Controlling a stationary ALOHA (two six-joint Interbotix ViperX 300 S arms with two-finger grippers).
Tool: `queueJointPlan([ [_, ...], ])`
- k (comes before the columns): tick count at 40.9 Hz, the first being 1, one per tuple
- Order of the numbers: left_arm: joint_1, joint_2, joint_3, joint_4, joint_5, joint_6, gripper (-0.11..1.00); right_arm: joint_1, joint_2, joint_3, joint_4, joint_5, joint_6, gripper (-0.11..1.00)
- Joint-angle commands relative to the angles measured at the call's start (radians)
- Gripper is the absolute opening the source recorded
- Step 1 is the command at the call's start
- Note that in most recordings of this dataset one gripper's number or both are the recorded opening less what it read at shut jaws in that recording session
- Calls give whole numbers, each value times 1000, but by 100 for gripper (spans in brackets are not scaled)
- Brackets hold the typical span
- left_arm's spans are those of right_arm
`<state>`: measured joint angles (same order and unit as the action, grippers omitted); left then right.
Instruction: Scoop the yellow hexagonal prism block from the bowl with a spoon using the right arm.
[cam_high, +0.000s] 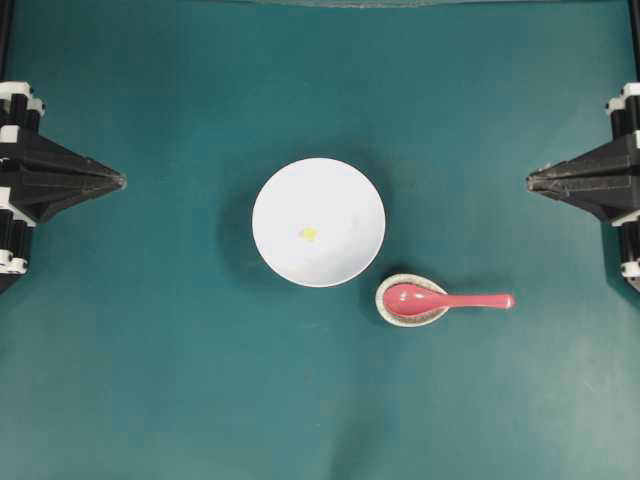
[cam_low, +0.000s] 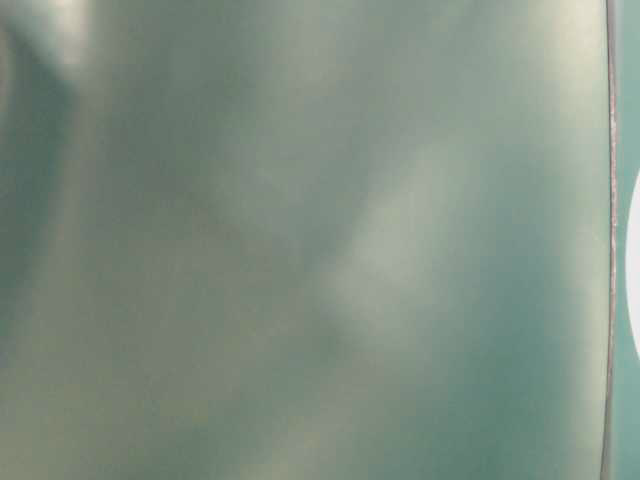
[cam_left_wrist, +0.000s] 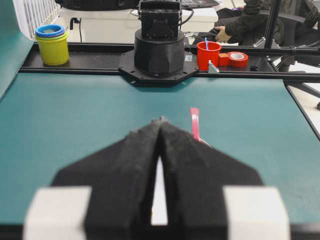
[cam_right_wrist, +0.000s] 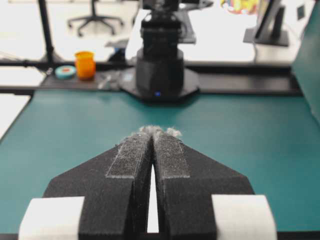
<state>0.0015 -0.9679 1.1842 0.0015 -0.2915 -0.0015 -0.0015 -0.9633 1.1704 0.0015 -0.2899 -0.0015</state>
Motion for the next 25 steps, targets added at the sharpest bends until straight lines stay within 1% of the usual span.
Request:
queueJointPlan([
  [1,6,3,-28,12,23,5,-1,-2,15,-8,0,5,-3,-2],
  [2,23,0,-29,12,41,2,-1,-2,25,-12,0,44,0,-2],
  [4,28,0,-28,12,43,2,-1,-3,29,-12,0,54,5,-1],
  [21,37,0,-29,12,44,2,-1,-2,28,-15,6,34,6,0],
  [25,37,0,-29,12,44,2,-1,-2,29,-15,6,34,6,9],
])
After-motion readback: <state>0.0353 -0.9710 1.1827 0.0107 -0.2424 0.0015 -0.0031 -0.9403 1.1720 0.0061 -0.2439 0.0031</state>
